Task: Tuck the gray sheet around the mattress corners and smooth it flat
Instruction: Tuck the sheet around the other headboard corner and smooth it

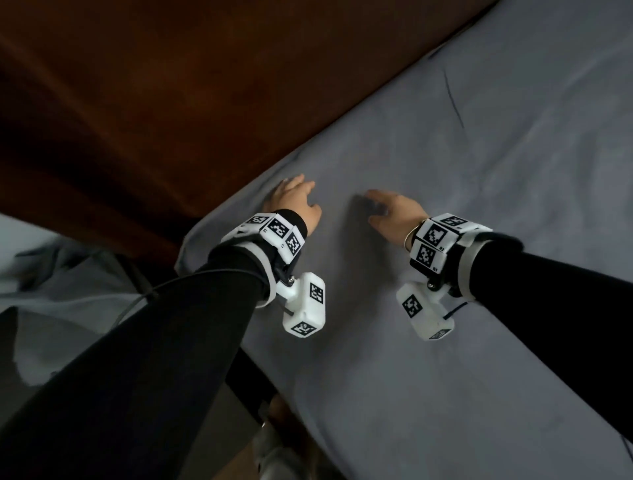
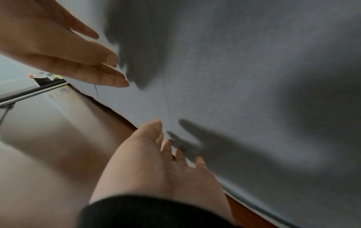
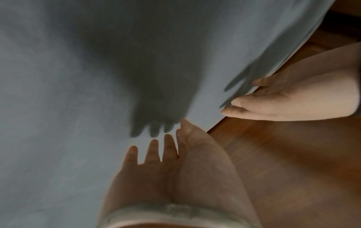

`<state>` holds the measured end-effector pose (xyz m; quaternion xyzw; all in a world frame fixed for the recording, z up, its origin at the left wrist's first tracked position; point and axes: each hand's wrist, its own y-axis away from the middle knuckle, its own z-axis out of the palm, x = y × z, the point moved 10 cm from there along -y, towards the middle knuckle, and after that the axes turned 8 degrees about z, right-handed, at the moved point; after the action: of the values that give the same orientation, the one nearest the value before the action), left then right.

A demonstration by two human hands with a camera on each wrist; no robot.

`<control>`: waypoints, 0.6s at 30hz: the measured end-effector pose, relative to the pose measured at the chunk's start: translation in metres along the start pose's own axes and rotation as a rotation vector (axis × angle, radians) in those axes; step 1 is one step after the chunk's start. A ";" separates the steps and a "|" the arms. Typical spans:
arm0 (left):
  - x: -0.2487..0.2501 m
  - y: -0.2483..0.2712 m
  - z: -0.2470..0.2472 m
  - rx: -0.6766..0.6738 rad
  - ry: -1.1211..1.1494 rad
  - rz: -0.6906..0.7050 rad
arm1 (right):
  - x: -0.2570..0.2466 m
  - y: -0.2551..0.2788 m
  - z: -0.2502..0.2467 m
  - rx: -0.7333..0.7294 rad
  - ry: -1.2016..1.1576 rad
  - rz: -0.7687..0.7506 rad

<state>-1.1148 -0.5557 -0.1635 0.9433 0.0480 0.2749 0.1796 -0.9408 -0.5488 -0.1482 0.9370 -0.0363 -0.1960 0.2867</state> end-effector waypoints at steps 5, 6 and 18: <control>-0.026 -0.022 0.006 0.003 -0.115 -0.131 | 0.009 -0.027 0.018 -0.099 0.071 -0.044; -0.036 -0.022 0.004 0.018 -0.112 -0.164 | 0.009 -0.028 0.022 -0.113 0.085 -0.038; -0.114 0.037 -0.033 -0.005 0.050 -0.369 | -0.089 -0.001 0.053 -0.167 0.016 -0.245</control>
<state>-1.2289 -0.6015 -0.1813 0.9109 0.2240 0.2608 0.2282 -1.0434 -0.5591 -0.1579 0.9088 0.0972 -0.2245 0.3380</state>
